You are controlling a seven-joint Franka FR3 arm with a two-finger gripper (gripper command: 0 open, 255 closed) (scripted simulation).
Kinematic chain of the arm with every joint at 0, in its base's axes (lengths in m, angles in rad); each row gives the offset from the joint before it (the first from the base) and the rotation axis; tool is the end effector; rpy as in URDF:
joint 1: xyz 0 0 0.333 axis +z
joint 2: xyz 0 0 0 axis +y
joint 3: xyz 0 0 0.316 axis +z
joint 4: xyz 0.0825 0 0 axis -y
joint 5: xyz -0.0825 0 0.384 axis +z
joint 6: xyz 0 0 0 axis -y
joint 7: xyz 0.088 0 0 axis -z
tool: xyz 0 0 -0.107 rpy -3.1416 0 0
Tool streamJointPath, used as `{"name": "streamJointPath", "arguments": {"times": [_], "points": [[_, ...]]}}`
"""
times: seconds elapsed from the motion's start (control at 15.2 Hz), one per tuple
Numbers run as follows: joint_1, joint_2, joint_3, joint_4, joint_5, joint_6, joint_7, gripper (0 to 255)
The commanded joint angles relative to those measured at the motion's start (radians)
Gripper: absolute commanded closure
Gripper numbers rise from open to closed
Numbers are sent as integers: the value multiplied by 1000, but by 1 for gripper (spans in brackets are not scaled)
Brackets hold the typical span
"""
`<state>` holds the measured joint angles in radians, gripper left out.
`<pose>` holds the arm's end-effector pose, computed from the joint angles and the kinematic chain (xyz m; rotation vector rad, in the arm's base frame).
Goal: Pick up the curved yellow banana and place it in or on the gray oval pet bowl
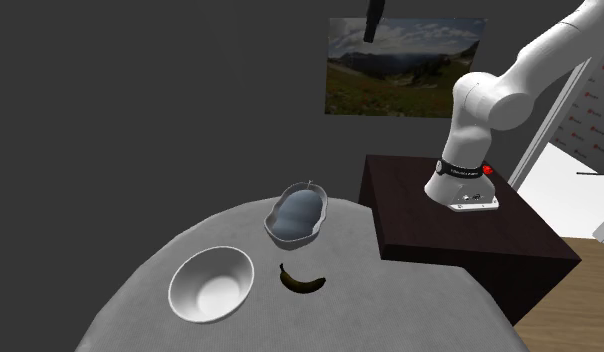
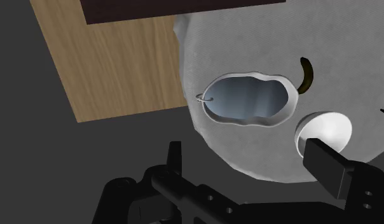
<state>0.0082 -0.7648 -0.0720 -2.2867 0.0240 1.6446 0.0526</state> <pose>0.3202 -0.0261 0.6232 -3.0579 0.1526 -0.1856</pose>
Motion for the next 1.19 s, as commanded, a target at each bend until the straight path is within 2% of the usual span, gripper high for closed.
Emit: {"name": "streamJointPath", "arguments": {"times": [0.0,0.59,1.12], "points": [[0,0,0,0,0,0,0,0],[53,50,100,-214,77,272,87,0],[111,201,198,-321,147,542,159,0]]}}
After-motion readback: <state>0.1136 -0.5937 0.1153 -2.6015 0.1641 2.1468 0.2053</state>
